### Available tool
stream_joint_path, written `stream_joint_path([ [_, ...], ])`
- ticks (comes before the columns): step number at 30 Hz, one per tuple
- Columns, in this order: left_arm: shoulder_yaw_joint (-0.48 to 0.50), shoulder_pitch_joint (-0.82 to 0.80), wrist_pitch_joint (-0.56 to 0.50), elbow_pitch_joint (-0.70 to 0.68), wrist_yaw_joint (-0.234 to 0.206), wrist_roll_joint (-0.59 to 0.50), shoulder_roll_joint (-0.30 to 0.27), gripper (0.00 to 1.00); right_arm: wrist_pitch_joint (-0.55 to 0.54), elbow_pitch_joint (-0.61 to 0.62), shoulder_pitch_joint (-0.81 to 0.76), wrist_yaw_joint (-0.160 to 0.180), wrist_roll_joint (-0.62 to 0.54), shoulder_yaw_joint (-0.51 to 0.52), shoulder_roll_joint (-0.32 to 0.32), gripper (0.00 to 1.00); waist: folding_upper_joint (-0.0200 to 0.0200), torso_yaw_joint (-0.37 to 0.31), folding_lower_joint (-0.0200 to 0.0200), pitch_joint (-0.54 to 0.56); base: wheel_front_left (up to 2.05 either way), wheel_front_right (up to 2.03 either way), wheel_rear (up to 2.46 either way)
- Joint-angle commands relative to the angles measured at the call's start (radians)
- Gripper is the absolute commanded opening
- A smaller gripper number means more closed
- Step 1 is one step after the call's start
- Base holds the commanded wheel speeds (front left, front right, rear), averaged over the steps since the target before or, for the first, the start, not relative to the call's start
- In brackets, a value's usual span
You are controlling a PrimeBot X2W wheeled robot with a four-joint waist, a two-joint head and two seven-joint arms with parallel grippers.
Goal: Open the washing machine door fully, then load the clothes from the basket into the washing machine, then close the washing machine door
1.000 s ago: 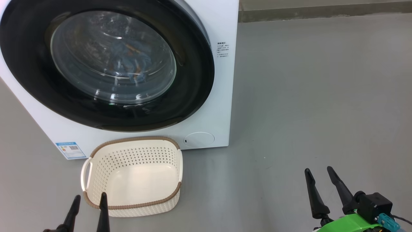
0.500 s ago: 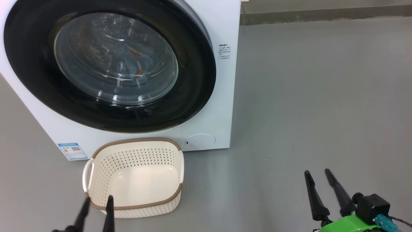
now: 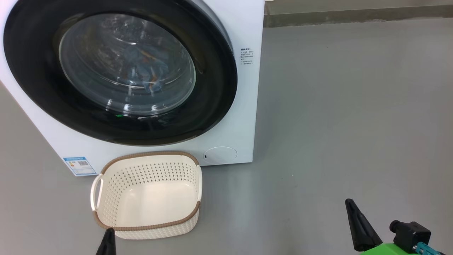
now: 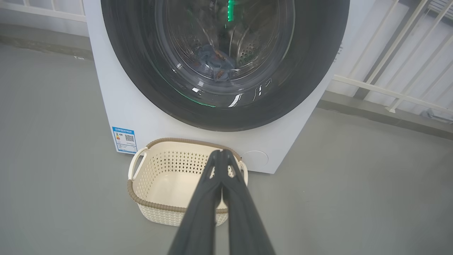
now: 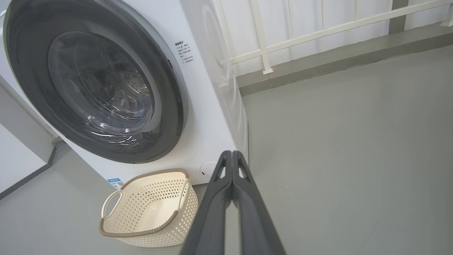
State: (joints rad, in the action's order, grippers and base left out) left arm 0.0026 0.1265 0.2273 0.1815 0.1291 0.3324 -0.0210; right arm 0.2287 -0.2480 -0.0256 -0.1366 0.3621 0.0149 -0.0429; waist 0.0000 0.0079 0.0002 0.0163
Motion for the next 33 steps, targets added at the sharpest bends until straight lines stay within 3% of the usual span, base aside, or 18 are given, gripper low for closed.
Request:
stream_joint_path([
  [1,0.007,-0.03,-0.006,-0.018,0.0,0.022,-0.015,0.0,-0.004,0.023,0.026,0.001,0.027,0.002,-0.007,0.0,0.0,0.0,-0.0001,0.0,0.0,0.0,0.0],
  [33,0.028,-0.088,-0.094,0.006,0.001,0.385,-0.026,0.0,-0.091,0.017,0.056,0.002,0.382,0.019,-0.016,0.0,0.0,-0.002,-0.0002,-0.006,0.0,0.0,0.0],
])
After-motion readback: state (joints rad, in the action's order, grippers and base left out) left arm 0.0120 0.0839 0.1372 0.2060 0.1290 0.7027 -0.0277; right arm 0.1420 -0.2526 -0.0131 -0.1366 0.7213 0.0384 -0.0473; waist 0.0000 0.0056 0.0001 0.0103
